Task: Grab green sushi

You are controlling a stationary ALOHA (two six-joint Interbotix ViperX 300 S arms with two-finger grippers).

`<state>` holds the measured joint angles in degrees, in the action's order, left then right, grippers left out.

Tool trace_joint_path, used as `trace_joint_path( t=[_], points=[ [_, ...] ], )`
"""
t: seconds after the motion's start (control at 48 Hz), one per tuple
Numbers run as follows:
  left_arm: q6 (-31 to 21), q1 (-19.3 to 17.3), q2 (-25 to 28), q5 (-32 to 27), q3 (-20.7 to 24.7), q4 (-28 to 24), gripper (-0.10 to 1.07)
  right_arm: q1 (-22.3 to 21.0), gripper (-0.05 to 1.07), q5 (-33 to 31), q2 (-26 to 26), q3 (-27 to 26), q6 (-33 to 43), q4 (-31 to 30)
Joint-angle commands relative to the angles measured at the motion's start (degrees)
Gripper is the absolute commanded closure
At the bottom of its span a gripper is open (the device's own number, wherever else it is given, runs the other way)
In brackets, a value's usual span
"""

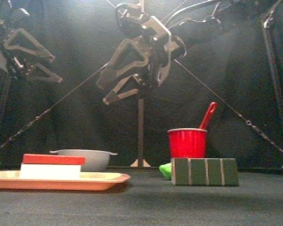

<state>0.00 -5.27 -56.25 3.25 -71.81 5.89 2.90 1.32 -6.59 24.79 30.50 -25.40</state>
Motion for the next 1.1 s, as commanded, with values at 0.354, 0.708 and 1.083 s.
trace_joint_path(
  t=[0.354, 0.708, 1.083],
  points=[
    [-0.26, 0.18, 6.42, -15.38, 9.76, 3.34, -0.01, -1.23, 0.07, 6.33, 7.91, 4.39, 0.0, -1.32],
    [-0.44, -1.14, 8.79, -25.05, 16.35, -1.93, -0.01, -1.76, 0.07, 16.7, 12.04, 10.55, 0.0, -0.79],
    [-4.04, -1.49, 15.56, -31.29, 22.5, -9.84, -0.01, -1.49, 0.07, 17.23, 13.27, 12.04, 0.0, -0.7]
  ],
)
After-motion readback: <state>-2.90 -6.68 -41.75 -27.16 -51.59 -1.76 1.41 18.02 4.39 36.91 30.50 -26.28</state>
